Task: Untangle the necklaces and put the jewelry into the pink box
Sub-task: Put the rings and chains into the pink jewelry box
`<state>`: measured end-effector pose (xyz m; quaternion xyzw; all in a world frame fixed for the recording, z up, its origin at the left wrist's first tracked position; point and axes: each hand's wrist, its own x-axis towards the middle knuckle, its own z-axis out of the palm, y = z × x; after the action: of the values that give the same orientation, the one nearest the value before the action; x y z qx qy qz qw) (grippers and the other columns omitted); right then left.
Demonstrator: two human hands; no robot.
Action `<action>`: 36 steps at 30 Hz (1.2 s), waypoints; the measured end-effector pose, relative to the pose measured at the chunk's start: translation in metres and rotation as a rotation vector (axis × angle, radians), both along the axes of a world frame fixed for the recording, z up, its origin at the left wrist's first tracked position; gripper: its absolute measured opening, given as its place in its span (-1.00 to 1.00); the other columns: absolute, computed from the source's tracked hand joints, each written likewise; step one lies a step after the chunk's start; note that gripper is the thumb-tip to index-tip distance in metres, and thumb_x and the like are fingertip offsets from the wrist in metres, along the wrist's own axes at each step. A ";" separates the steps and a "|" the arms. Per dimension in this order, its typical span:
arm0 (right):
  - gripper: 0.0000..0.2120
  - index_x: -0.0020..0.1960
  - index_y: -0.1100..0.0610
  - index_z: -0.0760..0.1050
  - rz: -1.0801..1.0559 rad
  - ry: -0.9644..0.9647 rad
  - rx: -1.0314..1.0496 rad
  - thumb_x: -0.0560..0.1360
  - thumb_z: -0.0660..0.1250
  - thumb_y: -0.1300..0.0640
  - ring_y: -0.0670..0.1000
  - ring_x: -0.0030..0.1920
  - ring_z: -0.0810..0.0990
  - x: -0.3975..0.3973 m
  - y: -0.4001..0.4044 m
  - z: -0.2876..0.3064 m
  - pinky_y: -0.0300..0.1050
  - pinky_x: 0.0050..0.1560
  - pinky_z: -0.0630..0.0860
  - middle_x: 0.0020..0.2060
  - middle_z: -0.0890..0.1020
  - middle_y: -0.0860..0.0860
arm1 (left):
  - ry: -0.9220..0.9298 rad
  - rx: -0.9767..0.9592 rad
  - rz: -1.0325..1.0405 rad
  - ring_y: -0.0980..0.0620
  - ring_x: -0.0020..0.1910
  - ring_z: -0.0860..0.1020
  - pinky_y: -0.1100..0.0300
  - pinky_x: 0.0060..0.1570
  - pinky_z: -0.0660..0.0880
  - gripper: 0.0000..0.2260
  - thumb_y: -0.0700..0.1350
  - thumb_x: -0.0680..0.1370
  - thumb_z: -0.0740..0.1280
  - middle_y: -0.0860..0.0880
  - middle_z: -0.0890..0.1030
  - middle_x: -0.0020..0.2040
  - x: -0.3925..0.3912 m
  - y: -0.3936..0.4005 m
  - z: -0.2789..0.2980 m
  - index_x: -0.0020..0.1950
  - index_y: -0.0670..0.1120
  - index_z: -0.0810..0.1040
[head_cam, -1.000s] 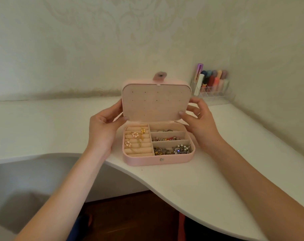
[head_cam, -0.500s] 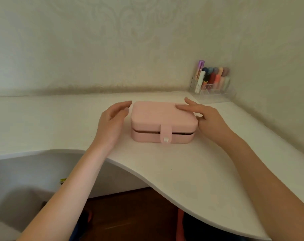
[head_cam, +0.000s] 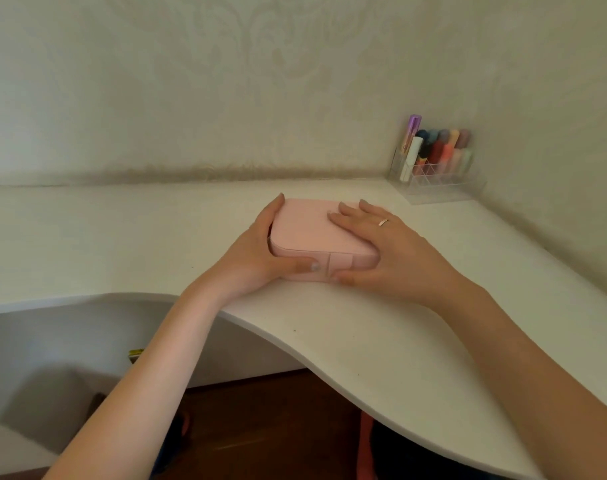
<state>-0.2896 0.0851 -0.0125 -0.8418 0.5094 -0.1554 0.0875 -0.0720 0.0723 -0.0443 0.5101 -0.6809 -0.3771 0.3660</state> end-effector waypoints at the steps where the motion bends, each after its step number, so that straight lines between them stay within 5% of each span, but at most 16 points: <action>1: -0.20 0.48 -0.23 0.12 0.000 -0.024 -0.007 0.35 0.41 -0.24 -0.17 0.51 -0.04 0.000 0.000 -0.001 -0.13 0.46 0.05 0.49 0.13 -0.25 | 0.002 -0.003 0.000 0.21 0.29 0.31 0.31 0.17 0.30 0.16 0.28 0.01 0.46 0.26 0.24 0.34 0.000 0.000 0.000 0.54 0.13 0.02; 10: -0.20 0.50 -0.13 0.12 0.016 0.009 -0.054 0.38 0.42 -0.19 -0.08 0.53 -0.03 0.002 -0.002 -0.006 -0.33 0.37 -0.11 0.51 0.14 -0.13 | -0.020 -0.019 0.005 0.21 0.28 0.30 0.31 0.16 0.27 0.15 0.27 0.03 0.49 0.24 0.24 0.36 -0.001 -0.003 -0.004 0.53 0.16 0.01; 19: -0.34 0.51 -0.22 0.02 -0.008 0.158 -0.173 0.50 0.21 -0.26 -0.08 0.53 0.00 0.002 -0.005 -0.012 0.06 0.49 0.01 0.52 0.10 -0.18 | -0.032 -0.036 0.058 0.14 0.31 0.33 0.23 0.22 0.32 0.07 0.22 0.14 0.49 0.18 0.26 0.40 -0.002 -0.006 -0.010 0.53 0.16 0.00; 24: -0.46 0.52 -0.15 0.02 -0.068 0.100 -0.276 0.61 0.14 0.02 0.04 0.54 -0.07 0.015 -0.025 -0.033 0.16 0.47 -0.20 0.54 0.07 -0.01 | -0.293 -0.192 0.159 -0.04 0.54 -0.14 -0.03 0.50 -0.07 -0.14 0.14 0.44 0.40 -0.13 -0.15 0.56 -0.015 -0.015 -0.014 0.55 0.00 -0.07; 29: -0.46 0.52 -0.10 0.10 -0.139 -0.072 -0.248 0.61 0.14 0.21 0.08 0.54 -0.17 0.010 -0.069 -0.045 0.07 0.48 -0.20 0.55 0.02 0.05 | -0.405 -0.236 0.171 -0.17 0.51 0.11 -0.05 0.46 0.11 -0.20 0.14 0.50 0.33 -0.19 -0.14 0.55 -0.030 -0.052 -0.008 0.55 -0.08 -0.05; 33: -0.40 0.50 -0.08 0.16 -0.253 -0.171 -0.270 0.55 0.08 0.37 0.09 0.54 -0.13 0.004 -0.098 -0.049 0.05 0.50 0.03 0.54 0.05 0.08 | -0.401 -0.198 0.090 -0.14 0.53 0.05 -0.06 0.47 0.07 -0.15 0.14 0.51 0.32 -0.16 -0.18 0.55 -0.048 -0.088 -0.005 0.55 -0.12 -0.16; 36: -0.37 0.50 -0.06 0.17 -0.315 -0.196 -0.290 0.53 0.06 0.41 0.10 0.54 -0.14 -0.005 -0.111 -0.050 0.00 0.48 0.02 0.54 0.04 0.08 | -0.395 -0.184 0.054 -0.14 0.53 0.04 -0.05 0.47 0.04 -0.13 0.12 0.53 0.30 -0.17 -0.21 0.55 -0.063 -0.110 -0.005 0.53 -0.15 -0.25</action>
<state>-0.2942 -0.0262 -0.0625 -0.7365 0.5960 -0.3198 -0.0109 -0.1347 -0.0374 -0.0494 0.5567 -0.7568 -0.1963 0.2807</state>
